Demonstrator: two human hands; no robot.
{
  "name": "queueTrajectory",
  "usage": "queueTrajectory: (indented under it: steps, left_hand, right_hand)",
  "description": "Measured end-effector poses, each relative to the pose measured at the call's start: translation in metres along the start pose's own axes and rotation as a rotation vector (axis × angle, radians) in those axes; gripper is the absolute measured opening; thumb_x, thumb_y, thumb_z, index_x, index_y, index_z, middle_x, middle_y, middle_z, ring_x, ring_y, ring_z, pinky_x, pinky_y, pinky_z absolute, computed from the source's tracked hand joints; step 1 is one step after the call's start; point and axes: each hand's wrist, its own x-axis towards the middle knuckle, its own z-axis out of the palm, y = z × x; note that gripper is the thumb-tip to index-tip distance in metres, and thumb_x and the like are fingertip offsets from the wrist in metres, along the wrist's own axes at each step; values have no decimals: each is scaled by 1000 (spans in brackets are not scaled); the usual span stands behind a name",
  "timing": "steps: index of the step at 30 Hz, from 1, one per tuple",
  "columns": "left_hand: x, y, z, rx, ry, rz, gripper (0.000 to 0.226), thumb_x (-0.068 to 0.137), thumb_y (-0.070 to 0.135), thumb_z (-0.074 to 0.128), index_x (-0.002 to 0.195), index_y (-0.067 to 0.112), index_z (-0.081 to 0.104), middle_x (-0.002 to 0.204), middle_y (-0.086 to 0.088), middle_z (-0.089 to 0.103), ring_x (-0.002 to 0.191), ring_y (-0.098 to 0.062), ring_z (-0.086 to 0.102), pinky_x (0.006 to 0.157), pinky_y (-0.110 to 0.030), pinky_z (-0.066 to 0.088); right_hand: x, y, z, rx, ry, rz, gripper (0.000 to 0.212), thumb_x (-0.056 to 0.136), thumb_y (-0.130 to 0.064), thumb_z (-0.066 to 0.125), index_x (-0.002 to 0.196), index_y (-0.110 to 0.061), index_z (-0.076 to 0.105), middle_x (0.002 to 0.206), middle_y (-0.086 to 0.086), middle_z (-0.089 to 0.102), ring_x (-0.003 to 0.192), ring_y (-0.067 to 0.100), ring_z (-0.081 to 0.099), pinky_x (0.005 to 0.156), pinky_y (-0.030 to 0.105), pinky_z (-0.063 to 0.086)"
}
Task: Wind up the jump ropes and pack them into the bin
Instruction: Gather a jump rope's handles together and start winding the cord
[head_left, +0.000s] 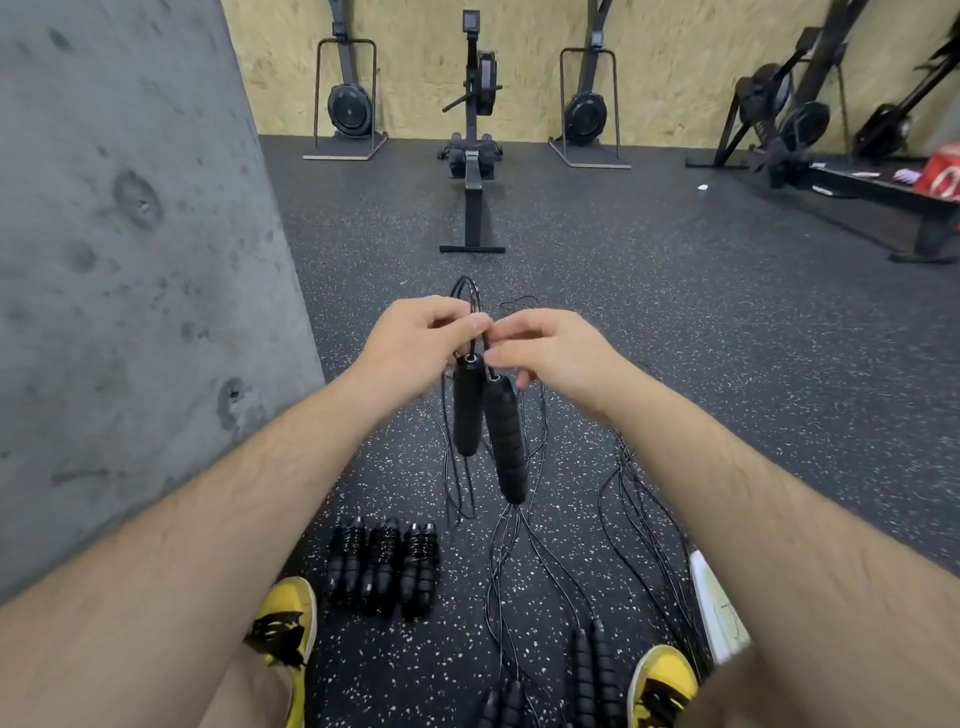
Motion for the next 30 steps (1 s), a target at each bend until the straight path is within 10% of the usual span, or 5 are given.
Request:
queueTrajectory:
  steps: [12,18,26,30]
  left_hand:
    - [-5,-3,-1,-178,26,-65,26,95,22,71,91,-4,73,82,-16,61,71,-12,50,66,-25,44]
    - [-5,-1,0,-224,94,-106,30,88,34,74,78,6,72,76,-10,57,76,-20,48,76,-38,38]
    - [-5,12,5,-485,261,-251,27,97,13,66,73,11,55,89,-10,58,78,-19,74,64,-35,60]
    - [-5,14,2,-649,307,-277,4,99,12,64,96,8,64,81,-2,63,82,-17,76,68,-34,62]
  right_hand:
    - [3,1,15,-159,209,-132,8,85,-23,76,87,-16,76,49,-24,55,46,-7,47,51,9,32]
    - [3,5,30,-253,260,-215,14,87,-29,72,99,-21,73,88,-10,65,77,2,58,75,24,45]
    - [-14,10,63,-558,304,-5,124,65,-69,77,155,-15,11,147,6,37,136,27,35,109,45,35]
    - [-14,17,70,-667,330,30,91,75,-45,79,142,-14,26,134,7,44,126,31,45,99,48,44]
